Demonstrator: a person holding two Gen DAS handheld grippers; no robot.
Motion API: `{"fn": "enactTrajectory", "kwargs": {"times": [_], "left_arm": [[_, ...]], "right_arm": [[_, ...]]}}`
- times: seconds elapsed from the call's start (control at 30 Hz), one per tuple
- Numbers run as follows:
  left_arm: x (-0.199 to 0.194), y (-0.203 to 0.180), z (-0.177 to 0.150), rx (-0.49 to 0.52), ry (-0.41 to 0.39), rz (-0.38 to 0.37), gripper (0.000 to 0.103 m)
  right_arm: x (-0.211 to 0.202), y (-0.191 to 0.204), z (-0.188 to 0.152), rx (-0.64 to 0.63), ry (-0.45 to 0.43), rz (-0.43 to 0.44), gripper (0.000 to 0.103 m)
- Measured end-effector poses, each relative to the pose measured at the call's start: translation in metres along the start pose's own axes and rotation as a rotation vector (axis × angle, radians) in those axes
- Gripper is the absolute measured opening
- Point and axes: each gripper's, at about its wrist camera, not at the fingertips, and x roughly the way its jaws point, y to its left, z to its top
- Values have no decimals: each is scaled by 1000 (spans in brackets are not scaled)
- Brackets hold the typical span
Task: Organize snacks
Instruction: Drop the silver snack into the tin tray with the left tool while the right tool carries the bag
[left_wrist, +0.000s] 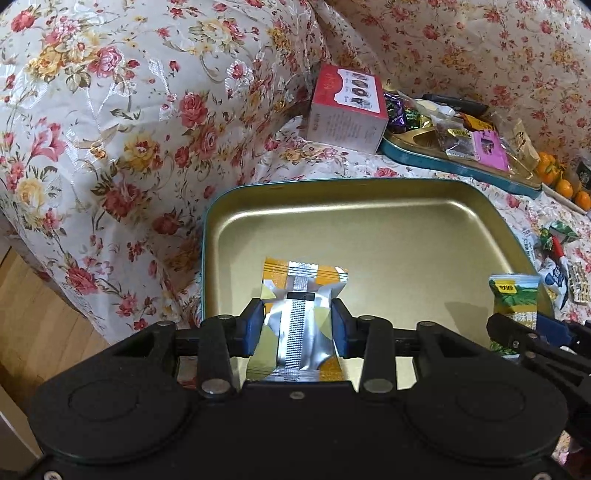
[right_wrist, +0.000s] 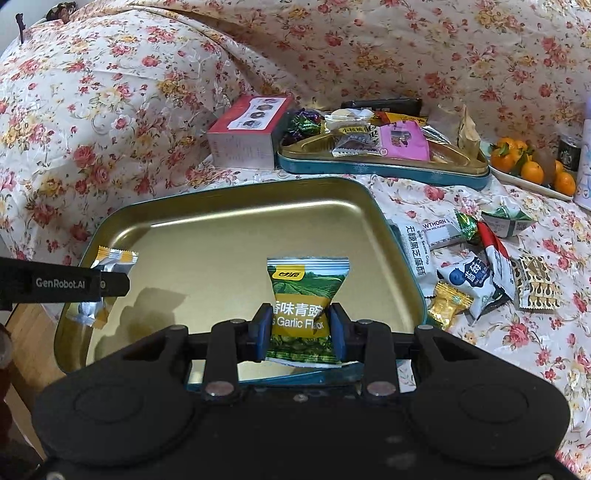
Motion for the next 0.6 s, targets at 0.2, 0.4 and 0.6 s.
{"fn": "enactTrajectory", "kwargs": {"times": [0.2, 0.4, 0.6], "left_arm": [[-3, -3, 0, 17, -14, 8, 48], [-7, -3, 2, 19, -15, -20, 49], [-11, -6, 1, 34, -28, -16, 50]], "right_arm": [[-1, -1, 0, -3, 1, -4, 35], [-2, 1, -2, -9, 3, -5, 35], [-3, 3, -3, -16, 5, -4, 35]]}}
